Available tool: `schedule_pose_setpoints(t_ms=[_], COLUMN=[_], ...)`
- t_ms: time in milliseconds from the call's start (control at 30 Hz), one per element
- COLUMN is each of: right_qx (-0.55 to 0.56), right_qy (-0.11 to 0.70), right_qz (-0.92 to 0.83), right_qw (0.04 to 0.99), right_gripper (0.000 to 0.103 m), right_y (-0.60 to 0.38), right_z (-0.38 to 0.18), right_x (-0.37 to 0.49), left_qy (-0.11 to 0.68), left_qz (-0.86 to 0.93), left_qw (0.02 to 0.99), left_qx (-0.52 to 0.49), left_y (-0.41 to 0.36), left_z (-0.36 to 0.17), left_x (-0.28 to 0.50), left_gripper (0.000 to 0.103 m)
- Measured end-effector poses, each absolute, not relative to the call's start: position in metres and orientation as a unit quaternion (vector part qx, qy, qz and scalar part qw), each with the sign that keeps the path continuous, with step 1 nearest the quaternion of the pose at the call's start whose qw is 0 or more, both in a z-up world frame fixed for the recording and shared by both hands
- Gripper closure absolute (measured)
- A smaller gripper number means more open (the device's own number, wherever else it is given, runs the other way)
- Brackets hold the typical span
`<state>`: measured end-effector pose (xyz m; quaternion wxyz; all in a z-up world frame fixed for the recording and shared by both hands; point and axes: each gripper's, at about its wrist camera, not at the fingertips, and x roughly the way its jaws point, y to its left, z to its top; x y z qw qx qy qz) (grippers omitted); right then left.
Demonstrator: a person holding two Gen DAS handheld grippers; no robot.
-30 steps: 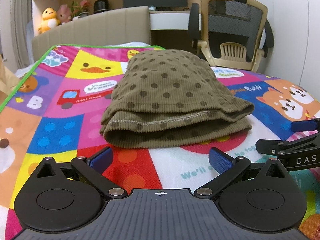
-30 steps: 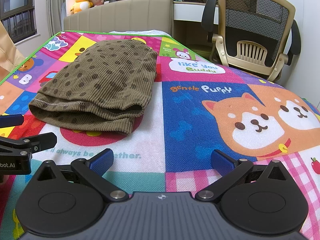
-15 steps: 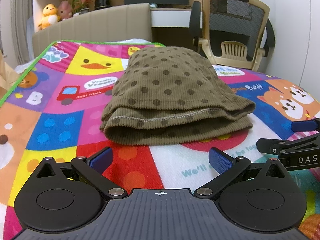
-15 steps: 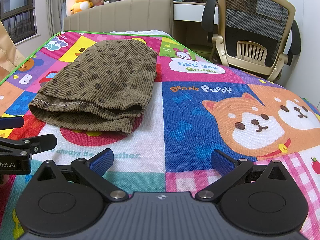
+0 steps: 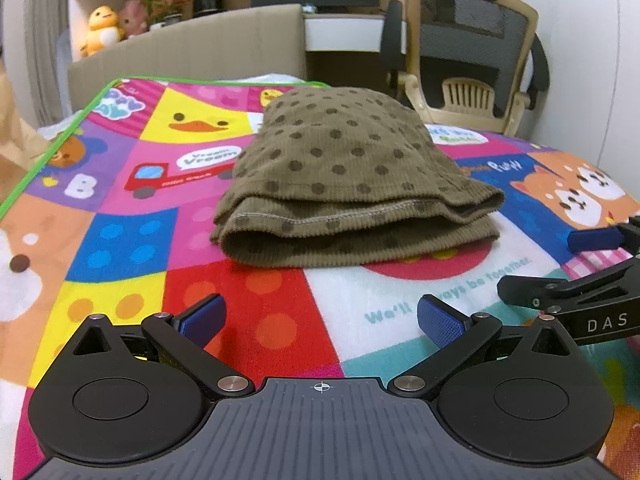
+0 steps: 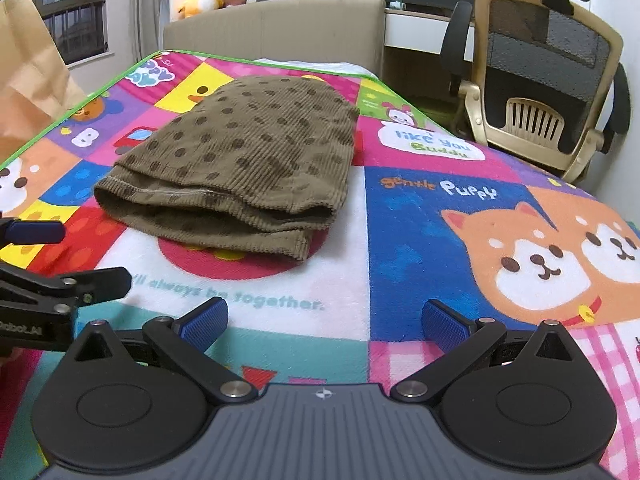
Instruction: Fold clothes
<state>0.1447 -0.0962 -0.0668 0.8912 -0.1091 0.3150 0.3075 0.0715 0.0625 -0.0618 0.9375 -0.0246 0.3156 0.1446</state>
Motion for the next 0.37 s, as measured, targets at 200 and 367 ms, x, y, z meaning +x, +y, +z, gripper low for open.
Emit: schedule_pose_setpoints(t_ms=[200, 367], right_qx=[-0.073, -0.076], right_qy=[0.320, 0.323], right_qz=[0.284, 0.324], right_qw=[0.901, 0.886], right_gripper=[0.000, 0.000], right_y=[-0.109, -0.110], right_z=[-0.062, -0.057], right_x=[0.145, 0.132], left_qy=[0.305, 0.287], left_qz=[0.145, 0.148], left_qw=[0.941, 0.947], left_qx=[-0.014, -0.004], left_y=[0.063, 0.064], left_z=[-0.058, -0.053], left_x=[0.069, 0.064], left_gripper=[0.000, 0.000])
